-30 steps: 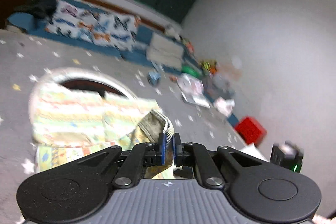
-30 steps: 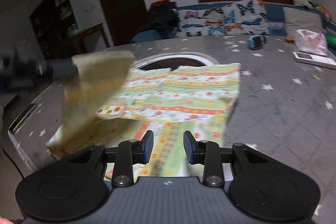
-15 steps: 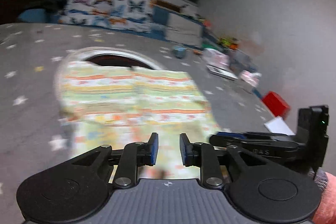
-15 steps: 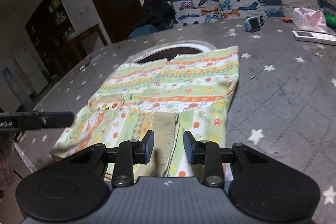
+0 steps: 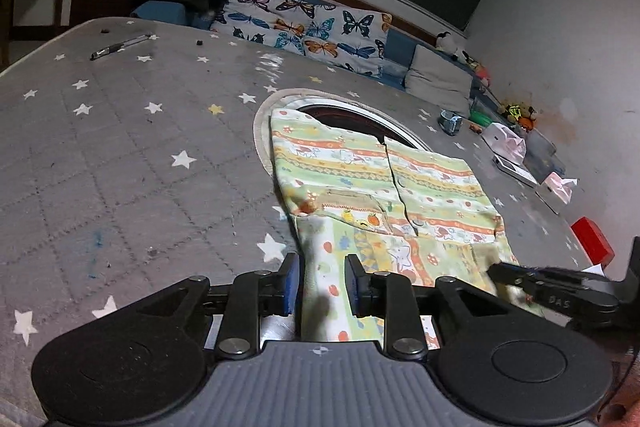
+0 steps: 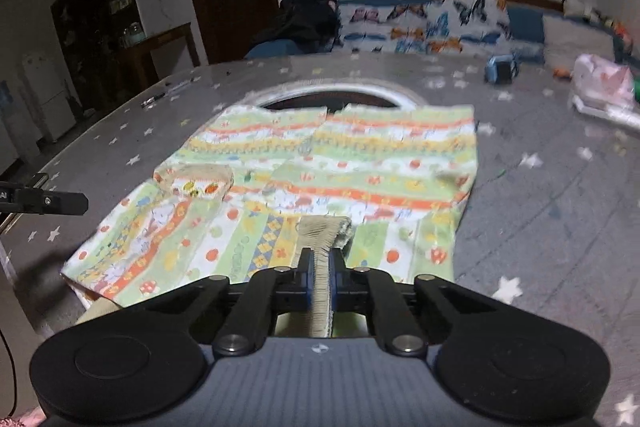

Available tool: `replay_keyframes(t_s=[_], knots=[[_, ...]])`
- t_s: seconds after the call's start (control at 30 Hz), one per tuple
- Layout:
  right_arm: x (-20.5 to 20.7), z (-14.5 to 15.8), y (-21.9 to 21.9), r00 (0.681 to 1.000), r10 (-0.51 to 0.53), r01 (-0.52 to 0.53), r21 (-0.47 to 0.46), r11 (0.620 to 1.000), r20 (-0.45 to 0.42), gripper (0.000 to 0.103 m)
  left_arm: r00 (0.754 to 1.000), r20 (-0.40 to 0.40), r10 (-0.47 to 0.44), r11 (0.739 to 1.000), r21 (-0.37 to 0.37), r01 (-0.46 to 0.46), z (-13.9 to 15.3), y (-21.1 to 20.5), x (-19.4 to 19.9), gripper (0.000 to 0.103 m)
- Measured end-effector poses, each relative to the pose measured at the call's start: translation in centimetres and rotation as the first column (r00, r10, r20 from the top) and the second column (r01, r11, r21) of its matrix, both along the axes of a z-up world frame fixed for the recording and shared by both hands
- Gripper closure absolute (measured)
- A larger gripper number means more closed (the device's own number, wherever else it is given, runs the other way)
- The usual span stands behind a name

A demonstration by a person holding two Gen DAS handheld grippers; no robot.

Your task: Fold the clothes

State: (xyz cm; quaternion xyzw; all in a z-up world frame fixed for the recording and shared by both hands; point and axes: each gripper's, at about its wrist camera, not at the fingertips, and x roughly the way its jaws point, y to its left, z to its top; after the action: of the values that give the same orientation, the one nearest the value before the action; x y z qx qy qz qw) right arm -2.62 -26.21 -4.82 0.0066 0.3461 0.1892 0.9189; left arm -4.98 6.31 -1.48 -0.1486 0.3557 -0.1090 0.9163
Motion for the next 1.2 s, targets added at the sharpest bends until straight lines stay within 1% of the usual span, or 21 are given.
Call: replay_keyframes(t_s=[0.1,0.27,0.4,0.5,0.6,0.7,0.8,0.9,0.97,1.0,1.03,1.07,1.2], knots=[[-0.5,0.8,0.2,1.000,-0.002,0.003,-0.023,1.000,0.027,0.097,1.000,0.006,-0.007,1.000,0.026,0.007,0.0,-0.2,0.1,0.076],[-1.3,2.0,0.6,0.998,-0.005,0.009,-0.059,0.998,0.069,0.097,0.999,0.008,-0.032,0.999,0.036,0.032,-0.1,-1.3,1.1,0.078],[-0.1,0.7,0.5,0.999,-0.031,0.032,-0.080,0.996,0.015,0.095,0.996,0.030,-0.085,0.995,0.053,0.083,0.0,-3.0,2.0,0.078],[0.0,0.9,0.5,0.999,-0.033,0.036,-0.086,0.996,0.031,0.093,0.994,0.028,-0.106,0.993,0.060,0.104,-0.3,-3.9,3.2,0.078],[0.1,1.4,0.7,0.998,0.005,-0.001,-0.071,0.998,0.056,0.093,0.992,0.024,-0.125,0.990,0.071,0.123,-0.7,-4.6,4.4,0.078],[1.0,1.1,1.3,0.998,0.052,-0.050,-0.052,0.997,0.046,0.092,0.991,0.006,-0.136,0.987,0.091,0.135,-1.4,-5.3,5.4,0.078],[2.0,0.1,1.8,0.998,0.059,-0.058,-0.050,0.997,0.020,0.092,0.990,-0.015,-0.141,0.984,0.110,0.142,-2.2,-5.4,5.8,0.078],[2.2,-0.5,1.6,0.998,0.063,-0.063,-0.045,0.997,0.008,0.092,0.990,-0.018,-0.143,0.983,0.114,0.144,-2.5,-5.3,5.6,0.078],[1.5,-0.2,1.6,0.997,0.079,-0.078,-0.057,0.995,0.014,0.090,0.989,-0.017,-0.147,0.982,0.115,0.148,-2.2,-5.3,5.1,0.078],[1.1,0.1,1.6,0.996,0.089,-0.088,-0.060,0.994,0.016,0.086,0.988,-0.011,-0.157,0.981,0.113,0.157,-1.9,-5.5,4.7,0.078],[0.6,0.3,1.6,0.995,0.102,-0.101,-0.062,0.993,0.018,0.082,0.985,-0.004,-0.171,0.979,0.113,0.170,-1.6,-5.7,4.2,0.078],[0.1,0.5,1.7,0.993,0.118,-0.116,-0.070,0.991,0.019,0.081,0.982,0.004,-0.190,0.976,0.113,0.188,-1.2,-6.0,3.5,0.078],[-1.9,0.4,1.8,0.986,0.166,-0.165,-0.109,0.980,0.004,0.081,0.963,0.015,-0.269,0.956,0.128,0.265,-0.8,-7.7,1.1,0.078]])
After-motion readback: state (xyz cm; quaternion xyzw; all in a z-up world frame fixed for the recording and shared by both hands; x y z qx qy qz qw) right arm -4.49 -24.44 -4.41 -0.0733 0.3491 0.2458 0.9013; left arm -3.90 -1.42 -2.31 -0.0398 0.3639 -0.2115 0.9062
